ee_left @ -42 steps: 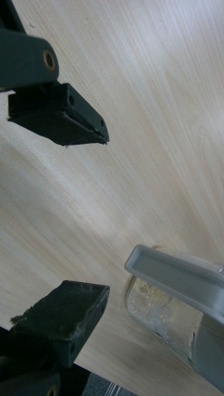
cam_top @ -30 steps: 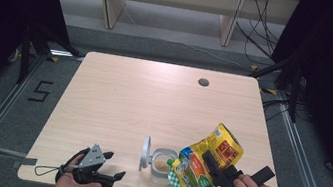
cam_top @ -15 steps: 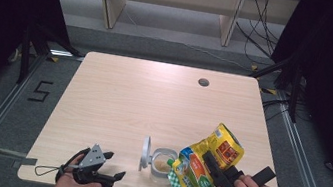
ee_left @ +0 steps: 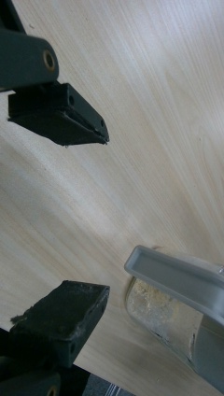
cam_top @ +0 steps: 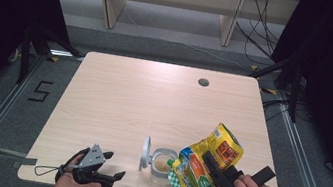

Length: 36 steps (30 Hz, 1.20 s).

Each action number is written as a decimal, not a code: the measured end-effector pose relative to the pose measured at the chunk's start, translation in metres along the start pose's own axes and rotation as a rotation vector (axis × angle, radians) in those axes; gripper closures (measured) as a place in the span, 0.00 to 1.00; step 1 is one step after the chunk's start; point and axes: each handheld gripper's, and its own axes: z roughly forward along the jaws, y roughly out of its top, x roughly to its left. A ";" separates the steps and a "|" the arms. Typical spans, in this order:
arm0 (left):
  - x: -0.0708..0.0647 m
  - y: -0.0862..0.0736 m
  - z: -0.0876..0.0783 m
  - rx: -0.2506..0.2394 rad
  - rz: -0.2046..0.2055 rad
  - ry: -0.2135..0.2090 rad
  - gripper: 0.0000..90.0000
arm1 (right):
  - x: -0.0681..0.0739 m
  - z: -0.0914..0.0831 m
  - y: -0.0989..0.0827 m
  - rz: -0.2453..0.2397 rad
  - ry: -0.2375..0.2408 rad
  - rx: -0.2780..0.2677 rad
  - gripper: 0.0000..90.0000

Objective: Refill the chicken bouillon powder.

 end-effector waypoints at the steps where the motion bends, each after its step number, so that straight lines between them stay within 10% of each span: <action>1: 0.000 0.000 0.000 0.000 -0.002 -0.001 0.24 | 0.000 0.000 0.000 0.000 0.000 0.001 0.59; 36: 0.000 0.000 0.001 0.007 -0.002 0.002 0.22 | -0.001 -0.005 -0.004 -0.049 0.009 0.010 0.60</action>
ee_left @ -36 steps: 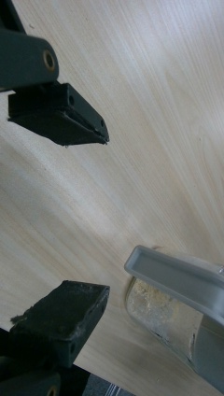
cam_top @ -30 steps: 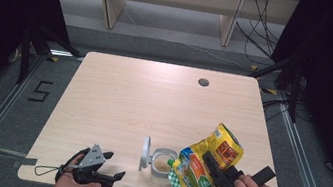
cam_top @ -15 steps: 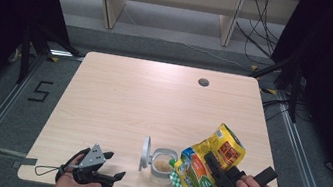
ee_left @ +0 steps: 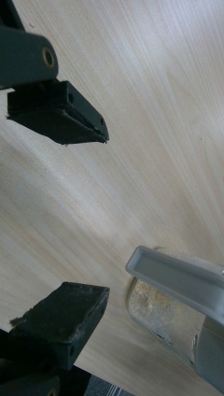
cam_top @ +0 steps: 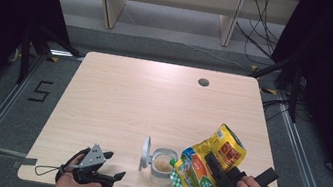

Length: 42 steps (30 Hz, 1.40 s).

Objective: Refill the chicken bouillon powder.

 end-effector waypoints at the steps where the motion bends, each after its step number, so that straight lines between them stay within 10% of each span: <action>1: 0.000 0.000 0.000 -0.003 -0.001 0.002 0.22 | 0.000 0.000 0.000 -0.002 0.001 0.000 0.60; 42: -0.002 0.000 0.001 0.018 0.009 -0.004 0.19 | -0.005 0.000 0.002 0.001 -0.015 -0.013 0.62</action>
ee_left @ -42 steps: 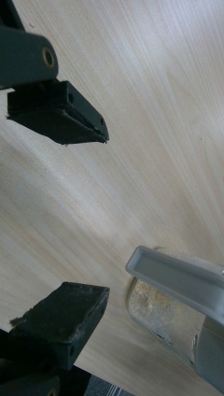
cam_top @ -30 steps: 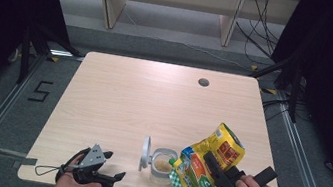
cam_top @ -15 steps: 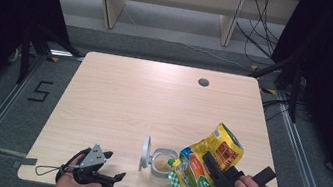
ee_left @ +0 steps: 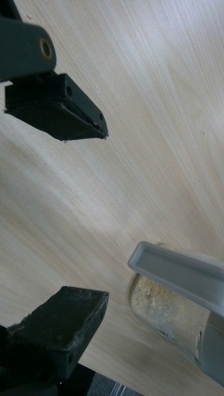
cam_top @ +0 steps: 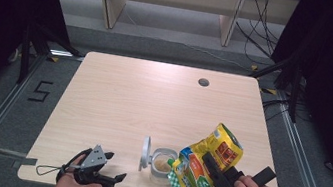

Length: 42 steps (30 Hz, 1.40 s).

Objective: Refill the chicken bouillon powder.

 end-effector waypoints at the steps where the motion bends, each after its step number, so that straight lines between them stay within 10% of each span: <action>1: 0.001 0.000 0.001 -0.011 0.013 -0.004 0.19 | 0.000 0.000 0.000 -0.002 0.000 -0.001 0.62; 42: -0.003 0.000 0.002 -0.020 -0.028 -0.015 0.19 | -0.001 -0.006 0.000 -0.016 0.002 0.006 0.63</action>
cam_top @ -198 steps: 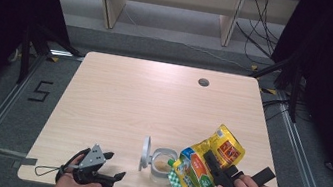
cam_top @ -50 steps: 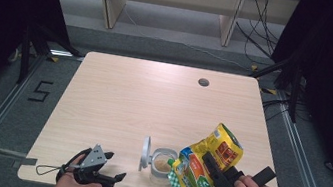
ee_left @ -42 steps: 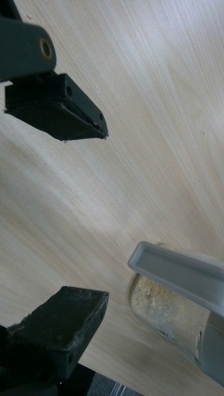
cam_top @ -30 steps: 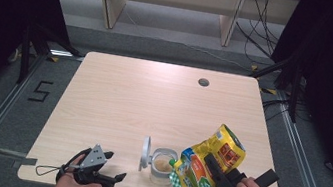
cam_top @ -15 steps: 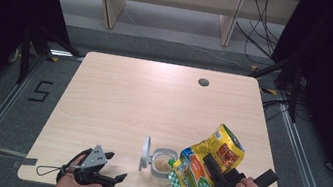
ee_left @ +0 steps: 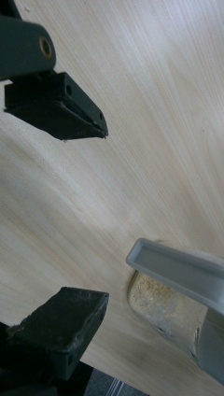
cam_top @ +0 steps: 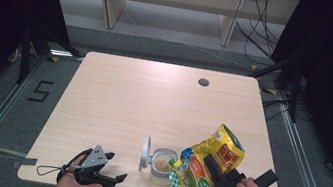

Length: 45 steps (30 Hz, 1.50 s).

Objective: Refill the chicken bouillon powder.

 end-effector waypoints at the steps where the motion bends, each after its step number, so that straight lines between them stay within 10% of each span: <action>1: 0.000 0.000 0.001 -0.007 -0.001 0.007 0.19 | 0.000 0.000 0.000 -0.001 0.001 -0.001 0.64; 45: 0.002 0.000 -0.001 0.006 -0.007 -0.001 0.19 | 0.001 0.002 -0.002 0.022 0.000 0.001 0.64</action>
